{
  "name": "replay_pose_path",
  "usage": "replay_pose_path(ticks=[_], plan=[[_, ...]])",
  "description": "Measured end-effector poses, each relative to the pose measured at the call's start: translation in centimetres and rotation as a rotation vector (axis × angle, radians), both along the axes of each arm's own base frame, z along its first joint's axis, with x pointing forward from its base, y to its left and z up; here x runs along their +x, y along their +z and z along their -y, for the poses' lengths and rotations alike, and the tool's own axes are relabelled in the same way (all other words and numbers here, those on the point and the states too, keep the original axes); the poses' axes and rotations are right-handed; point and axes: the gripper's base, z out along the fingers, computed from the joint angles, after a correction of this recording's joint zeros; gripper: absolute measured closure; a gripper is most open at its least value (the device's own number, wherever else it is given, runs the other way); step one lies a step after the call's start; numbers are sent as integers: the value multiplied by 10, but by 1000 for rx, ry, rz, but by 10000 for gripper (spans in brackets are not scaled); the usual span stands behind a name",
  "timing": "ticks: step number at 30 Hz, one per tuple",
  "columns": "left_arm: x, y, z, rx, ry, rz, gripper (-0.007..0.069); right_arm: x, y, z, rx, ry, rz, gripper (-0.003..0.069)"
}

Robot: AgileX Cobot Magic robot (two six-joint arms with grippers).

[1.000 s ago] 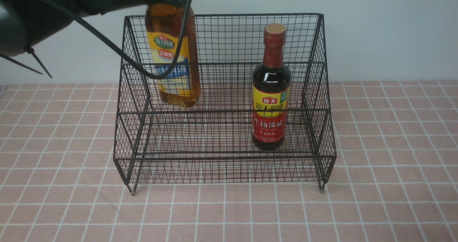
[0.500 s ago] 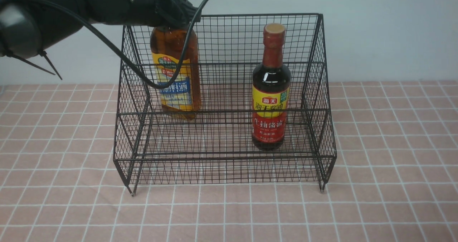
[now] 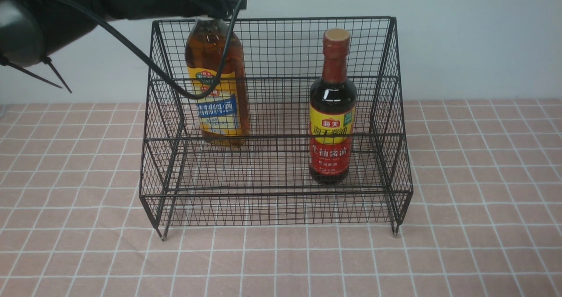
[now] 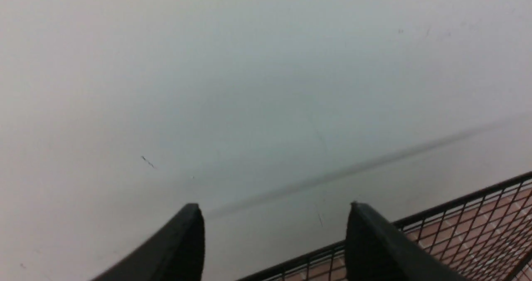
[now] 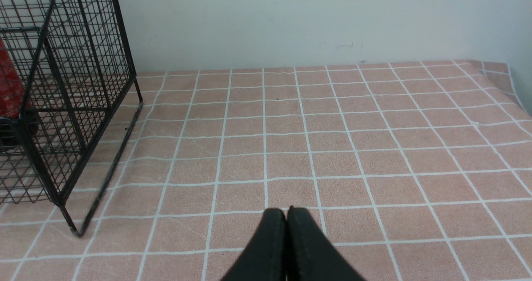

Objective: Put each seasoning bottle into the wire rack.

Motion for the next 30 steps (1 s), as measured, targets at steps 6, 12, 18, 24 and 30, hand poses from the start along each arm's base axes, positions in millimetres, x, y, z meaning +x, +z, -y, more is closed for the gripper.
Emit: replay_pose_path(ticks=[6, 12, 18, 24, 30], plan=[[-19, 33, -6, -20, -1, 74, 204, 0, 0, 0, 0, 0, 0, 673], [-63, 78, -15, -17, -37, 94, 445, 0, 0, 0, 0, 0, 0, 673], [-100, 86, -19, -10, -101, -71, 623, 0, 0, 0, 0, 0, 0, 673], [-108, 23, -22, -18, -78, -203, 631, 0, 0, 0, 0, 0, 0, 673], [-115, -38, -23, -90, -2, -208, 631, 0, 0, 0, 0, 0, 0, 673]])
